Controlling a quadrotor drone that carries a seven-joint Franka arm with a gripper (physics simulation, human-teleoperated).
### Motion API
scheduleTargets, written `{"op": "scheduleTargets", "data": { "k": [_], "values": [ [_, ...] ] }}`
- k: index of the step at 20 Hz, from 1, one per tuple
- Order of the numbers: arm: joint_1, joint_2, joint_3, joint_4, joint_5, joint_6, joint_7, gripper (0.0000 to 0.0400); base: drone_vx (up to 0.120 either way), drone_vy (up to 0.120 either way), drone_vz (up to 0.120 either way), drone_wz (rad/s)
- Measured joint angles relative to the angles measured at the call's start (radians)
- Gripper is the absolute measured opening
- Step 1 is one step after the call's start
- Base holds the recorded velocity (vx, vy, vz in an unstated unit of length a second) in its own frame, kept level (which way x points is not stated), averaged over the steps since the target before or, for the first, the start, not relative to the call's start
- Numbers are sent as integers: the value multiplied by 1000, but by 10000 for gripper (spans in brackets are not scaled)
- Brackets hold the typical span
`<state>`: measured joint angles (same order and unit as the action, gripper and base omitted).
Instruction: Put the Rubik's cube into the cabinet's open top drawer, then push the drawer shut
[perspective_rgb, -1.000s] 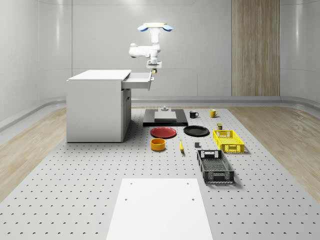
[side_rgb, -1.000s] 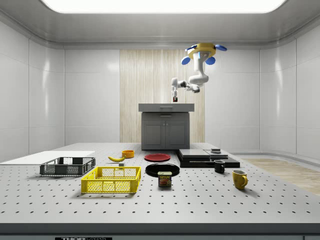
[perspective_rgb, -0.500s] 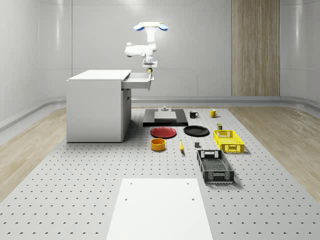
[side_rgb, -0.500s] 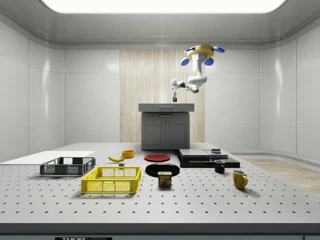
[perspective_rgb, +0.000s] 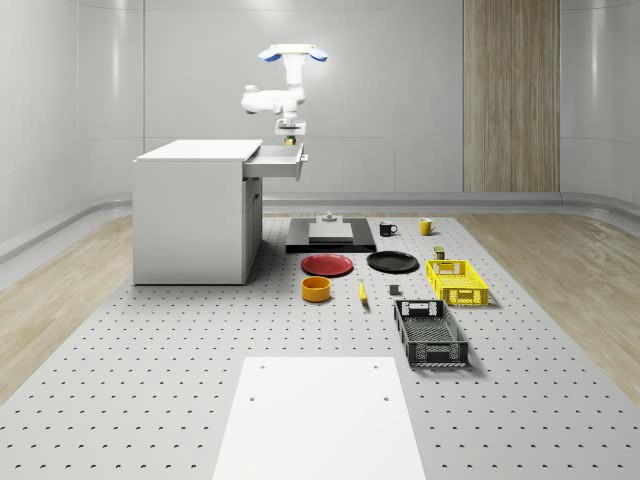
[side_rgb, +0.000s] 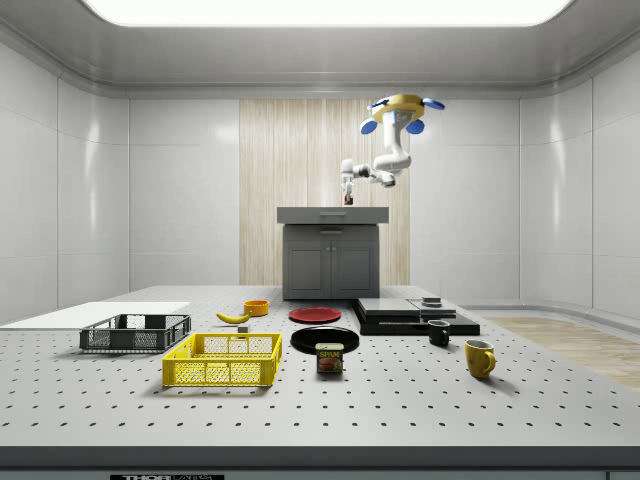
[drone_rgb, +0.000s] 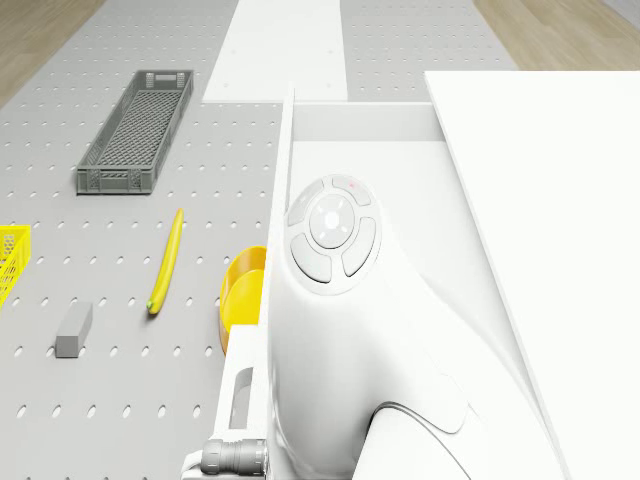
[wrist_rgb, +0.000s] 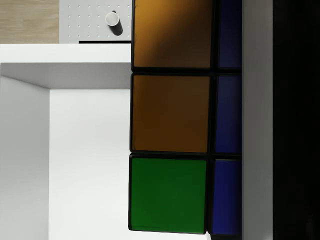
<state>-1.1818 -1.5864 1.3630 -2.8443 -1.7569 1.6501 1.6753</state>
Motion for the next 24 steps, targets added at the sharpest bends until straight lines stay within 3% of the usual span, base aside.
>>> {"op": "scheduleTargets", "data": {
  "k": [9,24],
  "values": [
    [0,-1,0,0,1,1,0,320,0,-120,0,0],
    [-39,5,-184,51,-172,65,5,320,0,-3,0,0]
  ]
}}
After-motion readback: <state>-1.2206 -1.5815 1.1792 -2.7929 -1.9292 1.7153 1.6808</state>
